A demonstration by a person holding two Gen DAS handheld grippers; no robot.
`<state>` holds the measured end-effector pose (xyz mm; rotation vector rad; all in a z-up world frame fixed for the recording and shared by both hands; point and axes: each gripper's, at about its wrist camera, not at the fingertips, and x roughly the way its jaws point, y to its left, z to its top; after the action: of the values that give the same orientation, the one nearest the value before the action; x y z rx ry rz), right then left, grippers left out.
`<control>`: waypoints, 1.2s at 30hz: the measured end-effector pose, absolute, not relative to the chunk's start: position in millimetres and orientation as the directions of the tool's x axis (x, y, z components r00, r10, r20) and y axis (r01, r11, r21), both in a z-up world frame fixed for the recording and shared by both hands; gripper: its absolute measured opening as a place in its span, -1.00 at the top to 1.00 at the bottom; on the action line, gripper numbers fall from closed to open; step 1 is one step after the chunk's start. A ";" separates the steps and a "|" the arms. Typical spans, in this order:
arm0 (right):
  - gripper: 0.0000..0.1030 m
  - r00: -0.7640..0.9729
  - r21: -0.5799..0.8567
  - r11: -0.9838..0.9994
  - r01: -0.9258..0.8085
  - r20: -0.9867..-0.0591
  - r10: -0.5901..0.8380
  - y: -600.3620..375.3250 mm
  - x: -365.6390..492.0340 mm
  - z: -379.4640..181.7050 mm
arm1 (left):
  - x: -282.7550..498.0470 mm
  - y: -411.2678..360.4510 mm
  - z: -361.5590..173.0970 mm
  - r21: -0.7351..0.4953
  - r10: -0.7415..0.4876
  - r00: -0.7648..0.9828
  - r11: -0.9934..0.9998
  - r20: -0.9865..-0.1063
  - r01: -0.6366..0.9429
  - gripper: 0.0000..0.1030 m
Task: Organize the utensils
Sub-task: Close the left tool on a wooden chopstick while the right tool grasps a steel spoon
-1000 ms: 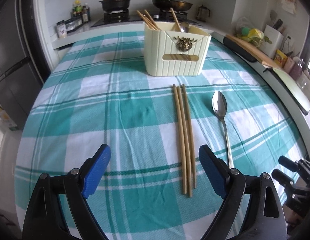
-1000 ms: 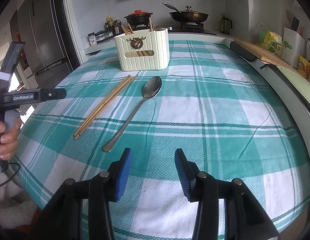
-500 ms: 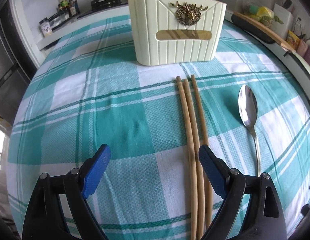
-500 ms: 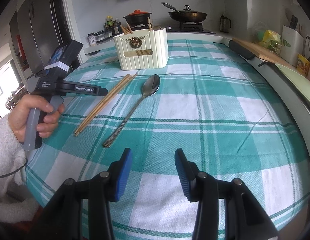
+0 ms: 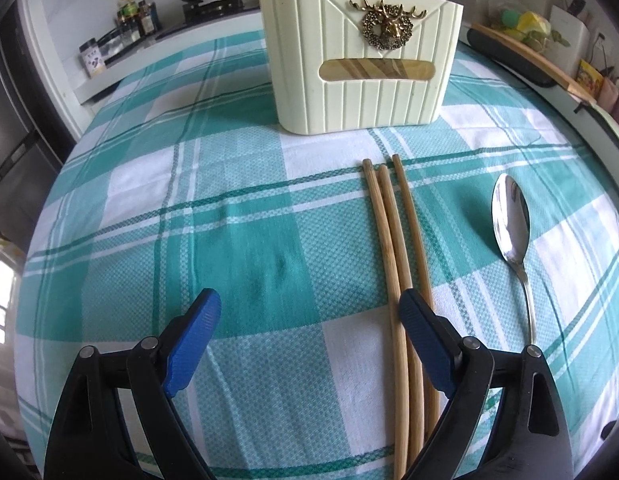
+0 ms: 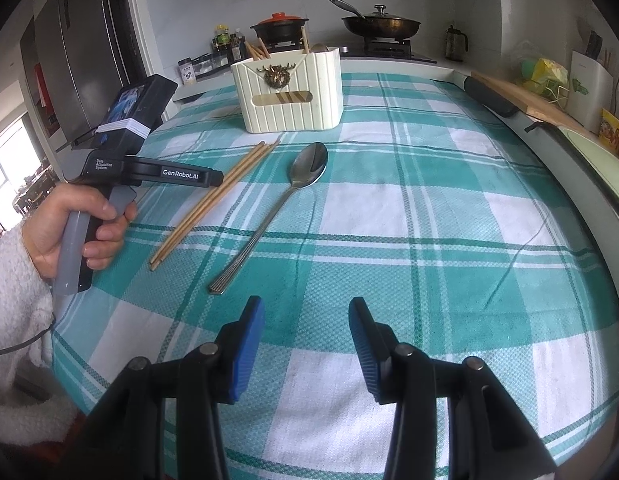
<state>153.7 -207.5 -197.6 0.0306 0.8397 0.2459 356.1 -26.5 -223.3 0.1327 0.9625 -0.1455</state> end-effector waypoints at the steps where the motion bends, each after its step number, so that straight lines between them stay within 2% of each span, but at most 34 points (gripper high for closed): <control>1: 0.13 0.642 0.119 0.971 -0.206 -0.733 0.227 -206.3 153.8 -196.8 | 358.1 -25.9 -223.4 0.045 -0.065 0.563 0.983 -0.824 0.179 -0.78; 9: 0.13 0.635 0.112 0.972 -0.209 -0.740 0.222 -202.4 155.1 -196.0 | 377.3 -36.9 -222.2 0.100 -0.029 0.582 0.977 -0.813 0.189 -0.78; 14: 0.13 0.644 0.098 0.974 -0.206 -0.736 0.210 -203.8 154.1 -192.8 | 378.3 -30.4 -224.6 0.069 -0.055 0.568 0.978 -0.821 0.195 -0.79; 18: 0.13 0.644 0.087 0.974 -0.209 -0.738 0.204 -202.2 159.8 -192.0 | 371.7 -36.5 -231.2 0.125 -0.012 0.577 0.973 -0.817 0.196 -0.78; 21: 0.13 0.653 0.075 0.972 -0.222 -0.729 0.205 -197.2 166.1 -186.9 | 370.2 -34.0 -230.9 0.111 -0.023 0.570 0.974 -0.821 0.200 -0.74; 24: 0.00 0.635 0.080 0.961 -0.267 -0.735 0.237 -184.6 185.0 -185.8 | 366.4 -28.1 -229.2 0.063 -0.064 0.549 0.976 -0.834 0.209 -0.41; 25: -0.01 0.623 0.077 0.956 -0.282 -0.743 0.243 -177.9 194.7 -187.2 | 363.2 -27.0 -228.8 0.057 -0.070 0.548 0.976 -0.834 0.212 -0.21; 26: -0.01 0.608 0.074 0.953 -0.295 -0.755 0.246 -170.7 204.5 -189.5 | 359.5 -26.6 -227.9 0.058 -0.072 0.550 0.975 -0.832 0.215 -0.10; 29: -0.01 0.594 0.002 0.951 -0.311 -0.780 0.196 -142.0 235.2 -199.0 | 346.6 -26.7 -225.7 0.079 -0.056 0.558 0.973 -0.828 0.216 0.70; 30: -0.01 0.588 -0.019 0.947 -0.319 -0.788 0.182 -132.0 243.7 -204.0 | 342.7 -26.3 -226.0 0.087 -0.047 0.559 0.974 -0.828 0.210 0.80; 33: -0.01 0.528 -0.045 0.941 -0.335 -0.836 0.148 -108.9 261.1 -225.0 | 331.3 -19.6 -225.7 0.101 -0.011 0.568 0.981 -0.823 0.166 0.85; 36: 0.00 0.563 -0.092 0.940 -0.329 -0.818 0.117 -104.8 254.9 -225.8 | 321.5 -4.1 -227.0 0.073 -0.003 0.562 0.991 -0.827 0.112 0.86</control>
<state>254.9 -104.8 -225.8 -0.2457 0.9381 0.2656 321.5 -4.1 -227.0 0.1217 0.9719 -0.0677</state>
